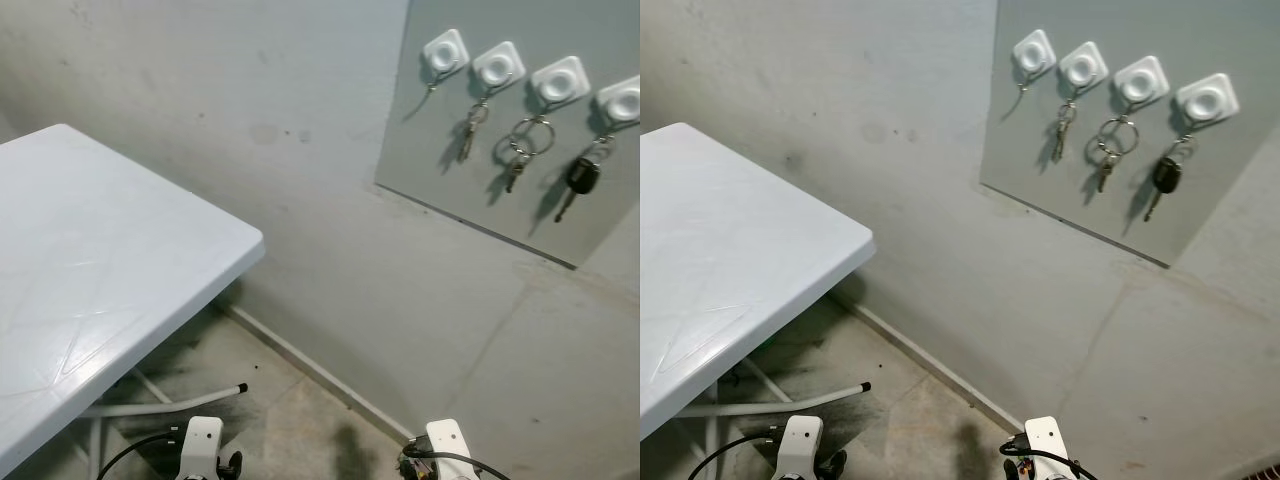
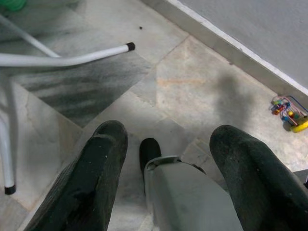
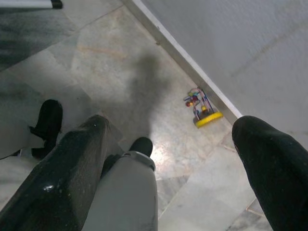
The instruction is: Hang keys on a hook
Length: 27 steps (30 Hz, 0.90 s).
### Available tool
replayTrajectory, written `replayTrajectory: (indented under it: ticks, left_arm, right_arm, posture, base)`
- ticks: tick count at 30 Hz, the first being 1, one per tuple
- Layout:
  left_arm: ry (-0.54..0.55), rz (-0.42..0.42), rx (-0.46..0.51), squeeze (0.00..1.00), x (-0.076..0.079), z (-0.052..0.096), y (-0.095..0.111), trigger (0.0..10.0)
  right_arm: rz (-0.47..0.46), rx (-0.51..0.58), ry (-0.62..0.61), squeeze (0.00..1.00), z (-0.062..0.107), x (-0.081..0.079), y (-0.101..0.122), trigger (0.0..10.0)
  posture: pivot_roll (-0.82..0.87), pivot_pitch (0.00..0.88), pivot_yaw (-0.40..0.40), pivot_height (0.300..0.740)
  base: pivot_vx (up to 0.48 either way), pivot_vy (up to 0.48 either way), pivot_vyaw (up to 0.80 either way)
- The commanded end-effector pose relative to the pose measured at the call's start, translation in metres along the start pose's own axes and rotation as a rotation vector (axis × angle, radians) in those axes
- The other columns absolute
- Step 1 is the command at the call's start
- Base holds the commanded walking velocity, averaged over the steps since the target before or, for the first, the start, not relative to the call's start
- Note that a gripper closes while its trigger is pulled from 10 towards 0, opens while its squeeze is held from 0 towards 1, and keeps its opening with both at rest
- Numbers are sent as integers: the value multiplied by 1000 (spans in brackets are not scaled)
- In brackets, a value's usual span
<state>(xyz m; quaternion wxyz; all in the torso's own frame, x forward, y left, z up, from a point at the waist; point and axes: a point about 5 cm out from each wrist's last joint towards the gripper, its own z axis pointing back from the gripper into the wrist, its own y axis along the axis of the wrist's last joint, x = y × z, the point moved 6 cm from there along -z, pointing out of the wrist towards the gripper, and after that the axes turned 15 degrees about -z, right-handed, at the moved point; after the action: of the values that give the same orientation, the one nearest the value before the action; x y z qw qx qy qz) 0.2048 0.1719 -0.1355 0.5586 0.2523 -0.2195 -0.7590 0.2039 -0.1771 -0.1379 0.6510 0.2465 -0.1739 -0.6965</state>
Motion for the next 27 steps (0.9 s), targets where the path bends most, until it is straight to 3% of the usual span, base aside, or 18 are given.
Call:
replayTrajectory:
  ticks: [1, 23, 27]
  left_arm:
    - [11, 2, -8, 0, -3, 0, 0, 10000]
    - [36, 14, -15, 0, -7, -1, 0, 10000]
    - [48, 48, -31, 0, -8, 1, -6, 10000]
  right_arm:
    - [-8, 1, -12, 0, 0, 3, 1, 10000]
    - [-9, 0, -10, 0, 0, 3, 2, 10000]
    - [-10, 3, -3, 0, -1, 1, 3, 10000]
  posture:
    - [-87, 0, -27, 724]
    - [-66, 0, -39, 724]
    - [-55, 0, -46, 724]
  base:
    - [0, 0, 800]
    - [0, 0, 800]
    - [0, 0, 800]
